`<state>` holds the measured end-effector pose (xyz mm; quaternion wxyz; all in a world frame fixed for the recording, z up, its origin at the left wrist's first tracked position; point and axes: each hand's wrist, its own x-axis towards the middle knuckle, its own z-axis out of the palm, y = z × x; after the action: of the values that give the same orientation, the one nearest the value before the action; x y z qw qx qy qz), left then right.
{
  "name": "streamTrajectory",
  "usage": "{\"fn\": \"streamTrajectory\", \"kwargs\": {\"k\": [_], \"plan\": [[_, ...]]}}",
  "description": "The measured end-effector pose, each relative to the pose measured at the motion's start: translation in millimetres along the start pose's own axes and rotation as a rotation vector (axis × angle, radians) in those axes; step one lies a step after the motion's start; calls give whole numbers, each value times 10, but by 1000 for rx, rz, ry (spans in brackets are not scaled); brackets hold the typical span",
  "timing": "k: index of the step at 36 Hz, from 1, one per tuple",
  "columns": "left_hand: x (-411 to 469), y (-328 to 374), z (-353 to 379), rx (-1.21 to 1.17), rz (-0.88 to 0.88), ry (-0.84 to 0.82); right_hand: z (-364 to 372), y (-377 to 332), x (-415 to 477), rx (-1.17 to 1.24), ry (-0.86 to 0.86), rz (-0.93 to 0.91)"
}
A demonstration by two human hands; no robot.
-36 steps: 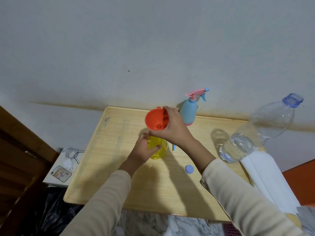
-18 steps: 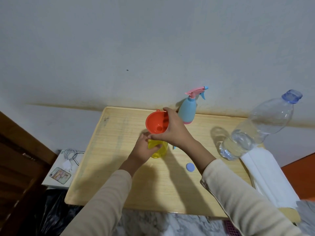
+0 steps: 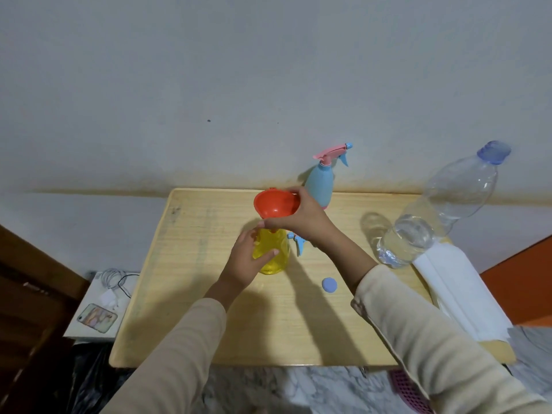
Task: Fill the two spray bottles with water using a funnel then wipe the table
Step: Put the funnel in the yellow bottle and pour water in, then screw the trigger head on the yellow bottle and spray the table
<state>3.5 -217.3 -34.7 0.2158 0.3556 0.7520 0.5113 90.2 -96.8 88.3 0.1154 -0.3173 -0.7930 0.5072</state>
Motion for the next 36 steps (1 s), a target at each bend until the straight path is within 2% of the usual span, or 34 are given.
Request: {"fn": "streamTrajectory", "kwargs": {"k": [8, 11, 17, 22, 28, 36], "plan": [[0, -34, 7, -38, -21, 15, -368, 73, 59, 336, 101, 118], [2, -48, 18, -56, -42, 38, -630, 257, 82, 379, 181, 158], [-29, -73, 62, 8, 4, 79, -867, 875, -3, 169, 279, 298], [-62, -112, 120, -67, -7, 120, -743, 1418, -12, -18, 313, 392], [-71, -126, 143, -80, -3, 137, -701, 1659, 53, -181, 283, 376], [-77, -107, 121, -83, -18, 128, -767, 1649, 120, -264, 242, 353]]}}
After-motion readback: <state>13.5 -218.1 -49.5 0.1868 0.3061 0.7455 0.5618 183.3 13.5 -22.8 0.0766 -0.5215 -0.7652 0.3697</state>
